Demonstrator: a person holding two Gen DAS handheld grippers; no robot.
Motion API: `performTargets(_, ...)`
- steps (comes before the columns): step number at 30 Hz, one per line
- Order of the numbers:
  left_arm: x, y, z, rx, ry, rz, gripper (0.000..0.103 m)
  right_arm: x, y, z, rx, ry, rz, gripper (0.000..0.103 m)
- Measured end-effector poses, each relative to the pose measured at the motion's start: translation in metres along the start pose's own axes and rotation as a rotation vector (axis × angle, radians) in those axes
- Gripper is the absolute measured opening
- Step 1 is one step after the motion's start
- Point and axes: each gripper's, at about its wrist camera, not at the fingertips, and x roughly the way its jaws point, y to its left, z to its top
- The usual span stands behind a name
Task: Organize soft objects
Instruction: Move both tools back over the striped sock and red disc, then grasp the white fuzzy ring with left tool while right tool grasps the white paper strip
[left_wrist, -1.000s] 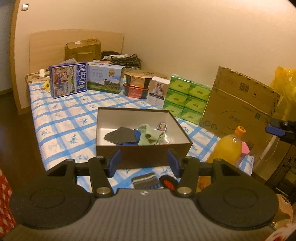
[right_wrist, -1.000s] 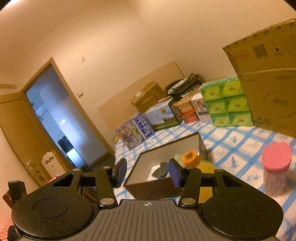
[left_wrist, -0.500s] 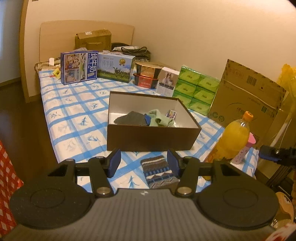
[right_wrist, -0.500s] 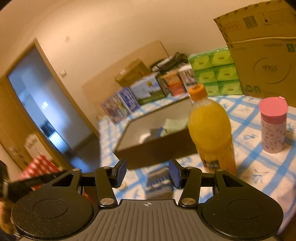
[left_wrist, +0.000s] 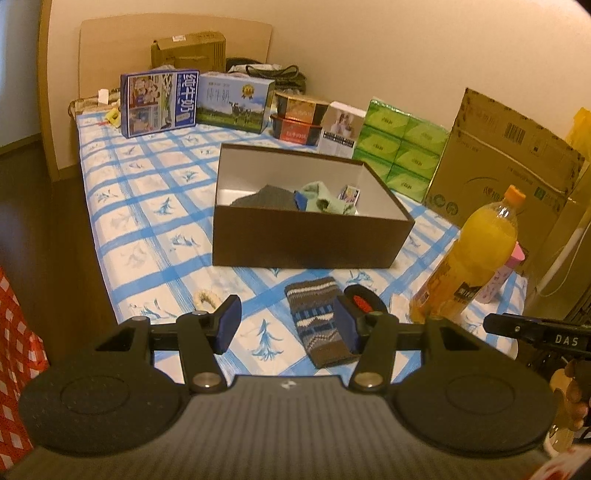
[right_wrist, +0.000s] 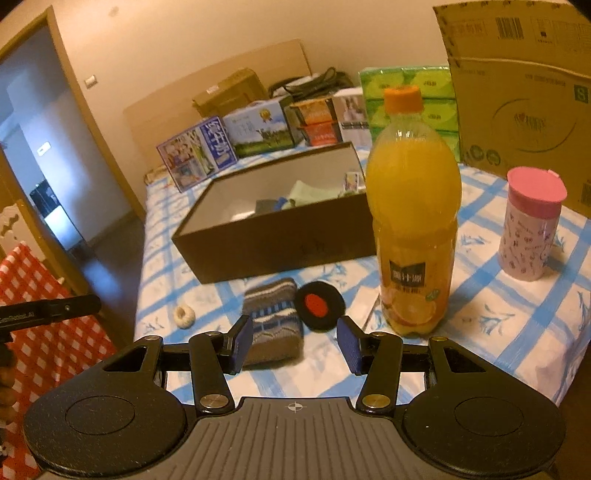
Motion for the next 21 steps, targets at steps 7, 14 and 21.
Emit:
performTargets(7, 0.023, -0.002, -0.006, 0.001, 0.034, -0.001, 0.052, 0.025, 0.0, -0.007, -0.008, 0.013, -0.082, 0.051)
performTargets(14, 0.059, -0.006, -0.013, -0.002, 0.096, 0.001, 0.052, 0.062, -0.004, -0.016, -0.016, 0.047, -0.13, 0.051)
performTargets(21, 0.097, -0.008, -0.017, 0.01, 0.14, 0.017, 0.052, 0.102, -0.012, -0.022, -0.012, 0.066, -0.195, 0.051)
